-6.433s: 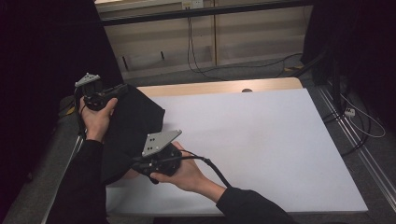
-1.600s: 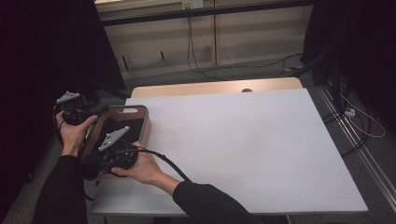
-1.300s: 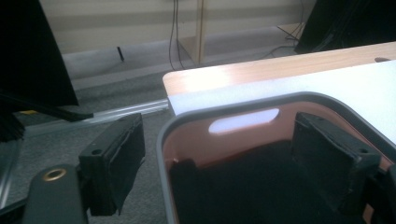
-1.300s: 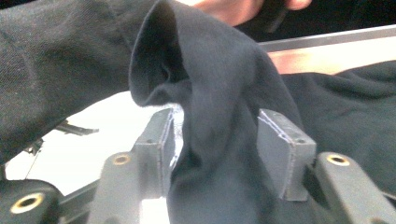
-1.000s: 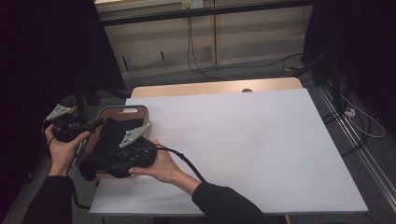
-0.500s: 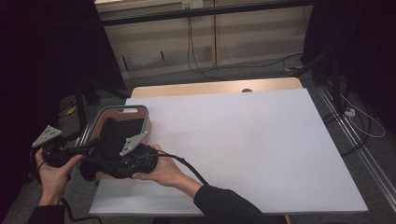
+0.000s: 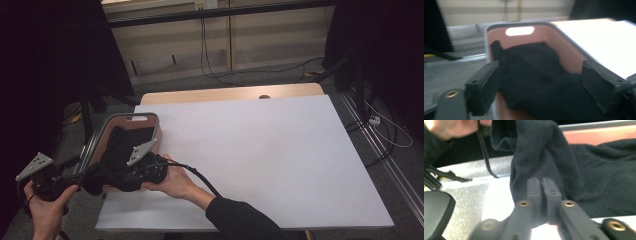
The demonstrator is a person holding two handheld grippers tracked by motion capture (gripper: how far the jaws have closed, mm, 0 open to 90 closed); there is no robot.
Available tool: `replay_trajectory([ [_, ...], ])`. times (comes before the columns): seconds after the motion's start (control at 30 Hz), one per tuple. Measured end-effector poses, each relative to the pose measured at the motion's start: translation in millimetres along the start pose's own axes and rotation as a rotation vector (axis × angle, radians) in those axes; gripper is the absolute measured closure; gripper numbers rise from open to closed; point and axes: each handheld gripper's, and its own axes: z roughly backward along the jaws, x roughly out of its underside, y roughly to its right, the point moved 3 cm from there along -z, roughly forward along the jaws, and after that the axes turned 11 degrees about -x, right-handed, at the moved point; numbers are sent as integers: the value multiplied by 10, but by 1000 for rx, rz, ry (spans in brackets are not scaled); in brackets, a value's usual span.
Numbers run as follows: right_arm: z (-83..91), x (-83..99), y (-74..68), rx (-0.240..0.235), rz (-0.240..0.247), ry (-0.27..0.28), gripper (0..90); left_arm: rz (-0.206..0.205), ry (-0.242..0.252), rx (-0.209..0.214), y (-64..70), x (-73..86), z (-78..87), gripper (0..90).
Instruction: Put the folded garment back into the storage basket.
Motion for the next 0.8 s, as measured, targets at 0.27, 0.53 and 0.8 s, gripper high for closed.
replay_trajectory([
  [0.27, 23, -16, 40, 20, -6, -9, 876, 6, -30, 123, 51, 137, 8, 700],
  [0.53, 16, -38, 85, 19, -21, -7, 876, 18, -79, 111, -48, 94, -76, 857],
  [0.8, -118, -102, 84, -6, -42, -10, 876, 43, -93, 55, -292, 77, -305, 859],
])
